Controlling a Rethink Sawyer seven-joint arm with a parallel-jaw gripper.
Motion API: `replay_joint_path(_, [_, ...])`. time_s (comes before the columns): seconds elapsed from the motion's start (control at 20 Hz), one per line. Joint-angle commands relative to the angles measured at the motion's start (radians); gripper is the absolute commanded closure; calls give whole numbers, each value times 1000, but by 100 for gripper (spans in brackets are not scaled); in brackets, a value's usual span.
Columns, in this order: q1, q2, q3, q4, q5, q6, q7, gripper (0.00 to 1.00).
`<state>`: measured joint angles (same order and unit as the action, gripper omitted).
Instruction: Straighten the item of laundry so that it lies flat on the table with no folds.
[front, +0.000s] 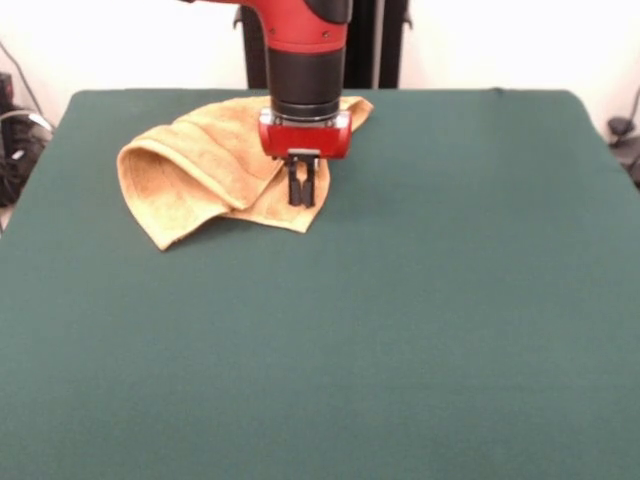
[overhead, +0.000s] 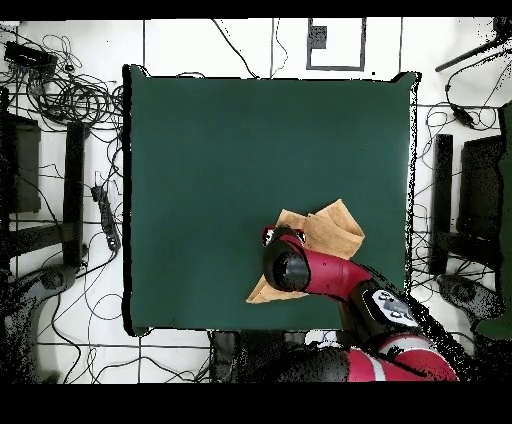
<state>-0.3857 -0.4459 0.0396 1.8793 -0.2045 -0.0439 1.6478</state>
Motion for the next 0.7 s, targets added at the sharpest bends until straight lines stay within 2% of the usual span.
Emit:
replay_joint_path(0.05, [45,352,40,-201,101,19,176,100])
replay_joint_path(0.4, [-12,375,61,-220,38,46,102,100])
replay_joint_path(0.55, [-101,391,135,-194,15,-3,113,100])
replay_joint_path(0.7, [-140,402,164,-191,-11,-20,110,100])
